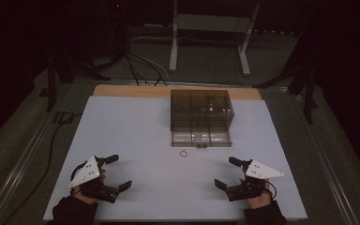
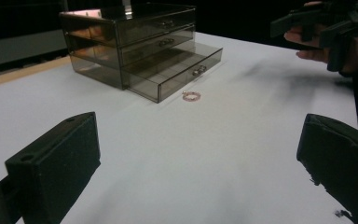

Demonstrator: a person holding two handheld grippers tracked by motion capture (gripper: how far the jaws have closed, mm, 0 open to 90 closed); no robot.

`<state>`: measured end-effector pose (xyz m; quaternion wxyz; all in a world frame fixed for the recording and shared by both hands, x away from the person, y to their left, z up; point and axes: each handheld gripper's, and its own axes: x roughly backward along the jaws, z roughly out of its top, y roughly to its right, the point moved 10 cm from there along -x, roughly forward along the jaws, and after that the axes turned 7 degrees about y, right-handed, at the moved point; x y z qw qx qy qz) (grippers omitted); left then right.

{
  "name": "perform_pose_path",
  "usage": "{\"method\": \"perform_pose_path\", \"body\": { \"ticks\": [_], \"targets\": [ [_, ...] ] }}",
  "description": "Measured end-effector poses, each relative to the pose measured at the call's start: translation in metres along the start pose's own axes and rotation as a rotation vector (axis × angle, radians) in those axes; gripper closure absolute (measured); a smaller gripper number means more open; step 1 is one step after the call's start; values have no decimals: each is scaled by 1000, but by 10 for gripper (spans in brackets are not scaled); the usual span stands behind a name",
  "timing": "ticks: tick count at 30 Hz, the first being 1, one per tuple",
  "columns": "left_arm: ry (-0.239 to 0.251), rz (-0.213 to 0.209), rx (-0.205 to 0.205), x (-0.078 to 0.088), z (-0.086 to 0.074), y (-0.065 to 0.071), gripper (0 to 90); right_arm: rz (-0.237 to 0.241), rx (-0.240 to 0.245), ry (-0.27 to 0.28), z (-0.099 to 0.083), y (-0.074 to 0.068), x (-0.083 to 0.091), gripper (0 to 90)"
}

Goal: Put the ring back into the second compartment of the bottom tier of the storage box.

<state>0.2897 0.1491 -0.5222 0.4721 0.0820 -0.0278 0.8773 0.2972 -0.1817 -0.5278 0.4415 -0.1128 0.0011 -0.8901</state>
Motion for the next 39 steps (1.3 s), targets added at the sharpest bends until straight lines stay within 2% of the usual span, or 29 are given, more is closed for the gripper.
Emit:
{"method": "perform_pose_path", "body": {
  "ticks": [4, 13, 21, 27, 32, 34, 39],
  "targets": [
    [-15, -1, -8, 1, -2, 1, 4, -3, 16, 0, 0, -1, 0, 0],
    [-24, 2, -26, 3, -3, 2, 4, 6, -6, -10, -2, -1, -1, 0],
    [-15, -3, -15, 4, -2, 3, 4, -1, 4, -34, -5, -2, -4, 0],
    [-9, 7, -1, 6, 0, 2, 4, -28, 47, -38, -3, -1, -5, 0],
    [-6, 13, -1, 6, 0, 2, 4, -5, 14, -76, -9, -3, -7, 0],
    [-6, 13, 0, 6, 0, 2, 4, -5, 17, -98, -12, -4, -9, 0],
    [-3, 9, 3, 6, 1, 2, 4, 3, 10, -93, -10, -6, -9, 0]
  ]
}}
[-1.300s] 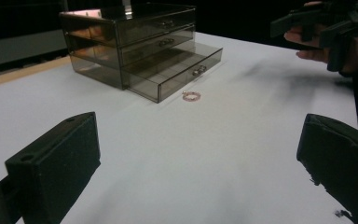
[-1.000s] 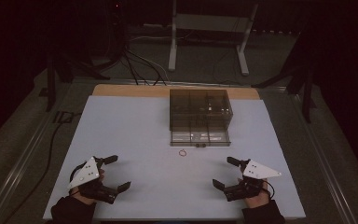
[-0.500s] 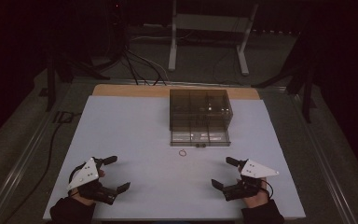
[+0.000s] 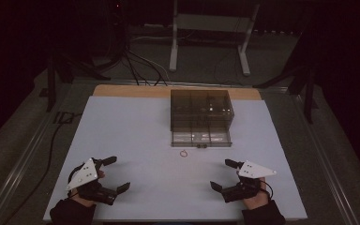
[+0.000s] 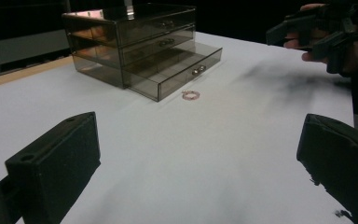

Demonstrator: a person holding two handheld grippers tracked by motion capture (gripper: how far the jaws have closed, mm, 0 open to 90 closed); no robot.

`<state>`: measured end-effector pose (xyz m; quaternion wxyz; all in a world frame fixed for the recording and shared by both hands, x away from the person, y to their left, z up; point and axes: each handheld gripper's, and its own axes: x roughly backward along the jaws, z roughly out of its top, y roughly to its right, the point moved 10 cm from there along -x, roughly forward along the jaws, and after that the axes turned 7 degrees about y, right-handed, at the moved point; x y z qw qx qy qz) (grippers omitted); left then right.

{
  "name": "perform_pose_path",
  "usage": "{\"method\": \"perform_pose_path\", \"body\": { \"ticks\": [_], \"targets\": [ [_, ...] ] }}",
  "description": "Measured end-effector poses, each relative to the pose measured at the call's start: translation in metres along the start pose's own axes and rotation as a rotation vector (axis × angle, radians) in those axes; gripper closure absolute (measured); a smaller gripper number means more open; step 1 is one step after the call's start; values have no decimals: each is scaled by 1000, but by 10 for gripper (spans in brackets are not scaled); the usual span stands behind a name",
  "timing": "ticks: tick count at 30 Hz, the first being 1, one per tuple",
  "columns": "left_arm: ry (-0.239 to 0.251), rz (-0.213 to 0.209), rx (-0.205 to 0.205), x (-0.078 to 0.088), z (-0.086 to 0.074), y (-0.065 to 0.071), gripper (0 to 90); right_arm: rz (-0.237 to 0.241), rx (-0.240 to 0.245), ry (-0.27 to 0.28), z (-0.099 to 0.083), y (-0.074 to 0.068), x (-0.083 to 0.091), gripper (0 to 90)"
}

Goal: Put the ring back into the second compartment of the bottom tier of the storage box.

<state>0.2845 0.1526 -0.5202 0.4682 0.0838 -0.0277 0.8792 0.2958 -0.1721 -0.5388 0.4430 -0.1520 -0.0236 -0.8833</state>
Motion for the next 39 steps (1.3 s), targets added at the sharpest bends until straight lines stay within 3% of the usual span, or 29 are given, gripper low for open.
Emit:
{"method": "perform_pose_path", "body": {
  "ticks": [3, 6, 10, 18, 30, 39],
  "targets": [
    [2, -2, -1, -1, 0, 0, 4, -26, 6, 2, 4, 2, 1, 0],
    [1, -2, -4, -1, 0, 1, 4, -22, -20, 31, 13, 2, 3, 0],
    [1, 1, -1, -1, 0, 0, 4, -35, -8, 55, 22, 1, 5, 0],
    [-1, 0, 8, -2, -1, -1, 4, -61, -44, 108, 42, 5, 9, 0],
    [-7, 2, 9, -2, -3, -2, 4, -89, -27, 61, 43, 8, 0, 0],
    [-10, -1, 11, -3, -3, -1, 4, -90, -29, 56, 47, 11, -7, 0]
  ]
}}
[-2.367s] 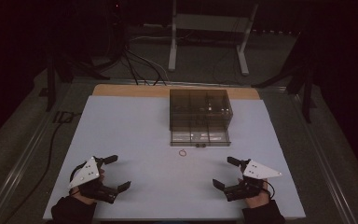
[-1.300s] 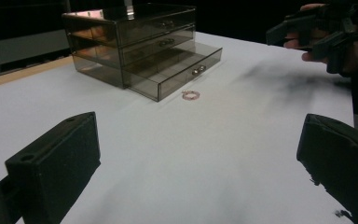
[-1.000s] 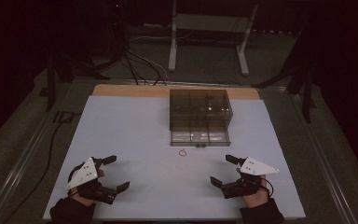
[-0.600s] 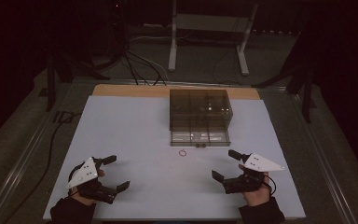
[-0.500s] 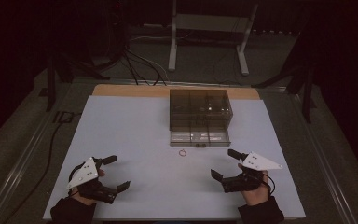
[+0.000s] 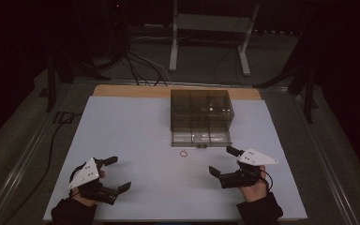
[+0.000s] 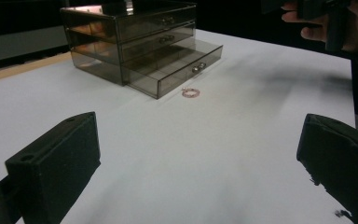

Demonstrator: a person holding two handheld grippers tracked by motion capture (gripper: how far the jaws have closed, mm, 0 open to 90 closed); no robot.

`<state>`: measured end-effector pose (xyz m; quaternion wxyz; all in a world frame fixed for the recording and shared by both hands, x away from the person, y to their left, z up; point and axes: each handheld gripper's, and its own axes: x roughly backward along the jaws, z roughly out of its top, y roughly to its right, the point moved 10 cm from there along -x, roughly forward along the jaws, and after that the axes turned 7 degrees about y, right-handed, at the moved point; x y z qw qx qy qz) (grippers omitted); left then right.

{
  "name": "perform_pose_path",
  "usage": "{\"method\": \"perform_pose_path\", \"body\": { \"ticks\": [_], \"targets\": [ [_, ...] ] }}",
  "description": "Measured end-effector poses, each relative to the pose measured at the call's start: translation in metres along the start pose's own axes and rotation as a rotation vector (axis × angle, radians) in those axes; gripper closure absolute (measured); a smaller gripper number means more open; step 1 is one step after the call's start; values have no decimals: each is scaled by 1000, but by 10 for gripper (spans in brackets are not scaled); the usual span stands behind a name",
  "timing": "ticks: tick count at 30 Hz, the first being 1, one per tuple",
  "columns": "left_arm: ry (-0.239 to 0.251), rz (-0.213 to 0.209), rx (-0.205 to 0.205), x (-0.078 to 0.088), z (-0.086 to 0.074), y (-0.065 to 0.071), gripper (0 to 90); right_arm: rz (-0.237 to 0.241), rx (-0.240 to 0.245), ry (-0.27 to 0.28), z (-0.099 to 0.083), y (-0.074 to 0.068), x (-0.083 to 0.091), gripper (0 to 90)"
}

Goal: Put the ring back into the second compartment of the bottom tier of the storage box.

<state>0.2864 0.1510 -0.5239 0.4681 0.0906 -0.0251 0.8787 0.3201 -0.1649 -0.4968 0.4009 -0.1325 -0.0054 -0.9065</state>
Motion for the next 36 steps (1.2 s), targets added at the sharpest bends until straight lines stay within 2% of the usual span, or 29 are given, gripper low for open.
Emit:
{"method": "perform_pose_path", "body": {
  "ticks": [15, 36],
  "targets": [
    [1, -3, 2, 0, 0, 1, 4, 27, 5, -28, -1, 0, -16, 0],
    [-8, -9, -4, -1, -1, 2, 4, 77, 6, -58, 0, -9, -42, 0]
  ]
}}
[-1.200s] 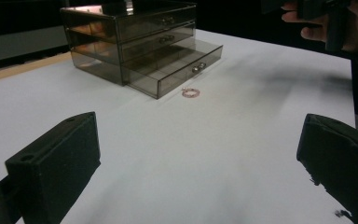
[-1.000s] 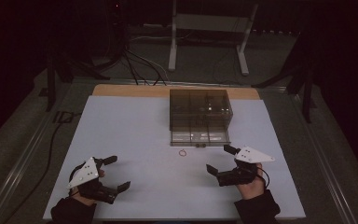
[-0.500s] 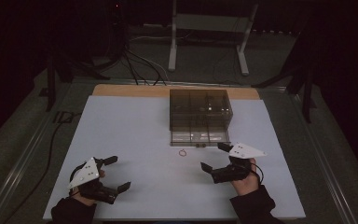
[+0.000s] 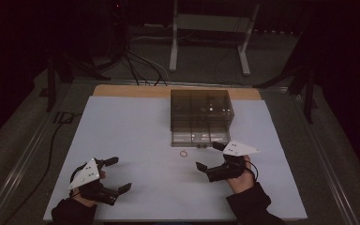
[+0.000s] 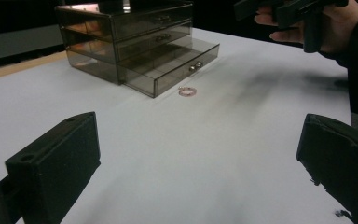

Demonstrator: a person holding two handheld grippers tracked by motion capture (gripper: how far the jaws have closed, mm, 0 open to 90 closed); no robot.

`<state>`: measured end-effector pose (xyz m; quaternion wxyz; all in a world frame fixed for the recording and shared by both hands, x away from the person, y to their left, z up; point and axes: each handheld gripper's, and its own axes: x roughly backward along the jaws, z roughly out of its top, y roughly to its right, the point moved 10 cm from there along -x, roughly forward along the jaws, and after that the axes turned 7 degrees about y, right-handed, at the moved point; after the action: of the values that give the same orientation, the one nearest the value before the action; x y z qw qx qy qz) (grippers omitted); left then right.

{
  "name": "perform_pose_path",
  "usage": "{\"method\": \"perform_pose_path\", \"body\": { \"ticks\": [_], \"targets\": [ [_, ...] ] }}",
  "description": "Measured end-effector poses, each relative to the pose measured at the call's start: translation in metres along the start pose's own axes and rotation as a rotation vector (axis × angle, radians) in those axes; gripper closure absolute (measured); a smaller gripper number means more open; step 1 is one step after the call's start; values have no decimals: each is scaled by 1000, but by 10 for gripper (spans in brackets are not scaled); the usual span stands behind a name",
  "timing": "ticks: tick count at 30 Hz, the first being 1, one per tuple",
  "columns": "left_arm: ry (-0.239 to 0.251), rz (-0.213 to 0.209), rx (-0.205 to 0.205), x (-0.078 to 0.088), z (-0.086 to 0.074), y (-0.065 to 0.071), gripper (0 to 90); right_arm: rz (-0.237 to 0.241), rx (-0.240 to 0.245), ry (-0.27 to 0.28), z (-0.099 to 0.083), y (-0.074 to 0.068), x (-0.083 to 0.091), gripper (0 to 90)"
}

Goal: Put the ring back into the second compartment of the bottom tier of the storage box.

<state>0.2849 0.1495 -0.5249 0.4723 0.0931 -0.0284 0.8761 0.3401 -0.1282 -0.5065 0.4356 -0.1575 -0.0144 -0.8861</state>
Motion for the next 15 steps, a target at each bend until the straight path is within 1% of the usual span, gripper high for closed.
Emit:
{"method": "perform_pose_path", "body": {
  "ticks": [7, 11, 15],
  "targets": [
    [6, 0, 2, 0, 1, 0, 4, 16, -2, -4, -1, -2, -8, 0],
    [8, 2, -1, 0, 2, 0, 4, 23, 2, -19, -3, -2, -15, 0],
    [9, 0, 4, 0, 1, 0, 4, 30, -11, -22, -3, -2, -20, 0]
  ]
}}
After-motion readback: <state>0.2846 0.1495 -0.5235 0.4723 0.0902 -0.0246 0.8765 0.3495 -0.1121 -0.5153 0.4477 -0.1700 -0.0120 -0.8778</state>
